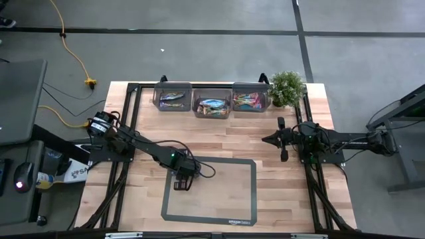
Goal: Pick and place Granola Bars by type
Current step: Put the blue granola bar into the left black bin
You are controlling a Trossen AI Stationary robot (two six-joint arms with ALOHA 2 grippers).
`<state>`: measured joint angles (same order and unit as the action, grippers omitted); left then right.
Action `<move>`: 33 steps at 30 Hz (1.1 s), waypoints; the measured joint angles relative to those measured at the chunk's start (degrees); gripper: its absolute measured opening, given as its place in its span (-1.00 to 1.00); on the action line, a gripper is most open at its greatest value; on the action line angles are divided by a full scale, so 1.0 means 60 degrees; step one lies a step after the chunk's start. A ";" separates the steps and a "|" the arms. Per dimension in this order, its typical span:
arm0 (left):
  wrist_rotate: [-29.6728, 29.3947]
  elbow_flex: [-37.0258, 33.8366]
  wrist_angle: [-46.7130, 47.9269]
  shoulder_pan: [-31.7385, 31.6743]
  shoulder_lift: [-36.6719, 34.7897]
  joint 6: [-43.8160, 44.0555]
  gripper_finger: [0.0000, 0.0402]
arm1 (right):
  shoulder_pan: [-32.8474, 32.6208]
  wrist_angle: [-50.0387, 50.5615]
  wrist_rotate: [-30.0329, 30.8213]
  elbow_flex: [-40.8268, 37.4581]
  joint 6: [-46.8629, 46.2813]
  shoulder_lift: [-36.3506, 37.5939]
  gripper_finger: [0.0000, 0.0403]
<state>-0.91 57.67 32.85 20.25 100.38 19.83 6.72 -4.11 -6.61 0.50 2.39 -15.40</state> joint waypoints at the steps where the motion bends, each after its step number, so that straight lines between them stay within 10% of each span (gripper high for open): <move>1: 0.0031 0.0000 0.0002 0.0001 0.0000 0.0022 -0.66 | 0.0000 0.0000 0.0000 0.0000 0.0000 0.0000 -1.00; 18: 0.0033 0.1109 0.0484 0.0015 0.0029 -0.0313 -0.75 | 0.0000 -0.0002 -0.0003 0.0001 0.0000 -0.0004 -1.00; 33: -0.2246 0.3369 0.0779 -0.0032 -0.0756 -0.1941 -0.75 | -0.0003 -0.0002 -0.0003 0.0002 -0.0003 -0.0004 -1.00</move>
<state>-14.39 77.89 37.52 20.06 95.84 8.18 6.70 -4.12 -6.63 0.51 2.37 -15.42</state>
